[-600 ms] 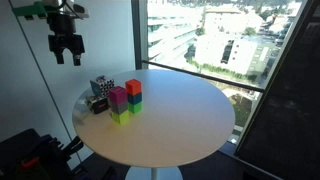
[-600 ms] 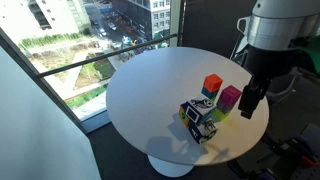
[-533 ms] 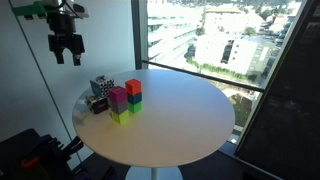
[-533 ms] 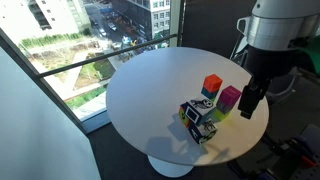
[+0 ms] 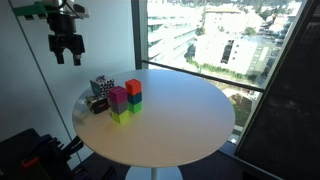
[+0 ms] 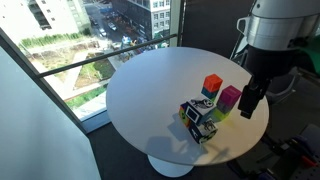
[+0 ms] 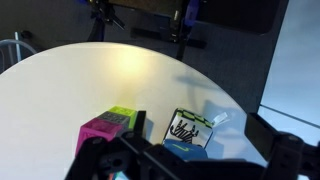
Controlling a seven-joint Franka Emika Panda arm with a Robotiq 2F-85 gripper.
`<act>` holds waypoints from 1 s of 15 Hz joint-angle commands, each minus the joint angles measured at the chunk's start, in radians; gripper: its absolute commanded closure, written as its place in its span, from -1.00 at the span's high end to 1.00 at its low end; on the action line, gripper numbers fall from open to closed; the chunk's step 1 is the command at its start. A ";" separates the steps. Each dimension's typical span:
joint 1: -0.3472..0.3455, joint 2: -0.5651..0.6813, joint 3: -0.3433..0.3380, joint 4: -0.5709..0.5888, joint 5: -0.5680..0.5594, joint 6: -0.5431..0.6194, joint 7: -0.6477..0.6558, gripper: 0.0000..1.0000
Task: Put the pink block on the table
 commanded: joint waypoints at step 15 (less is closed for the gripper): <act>-0.051 0.122 -0.126 0.062 -0.008 0.207 -0.063 1.00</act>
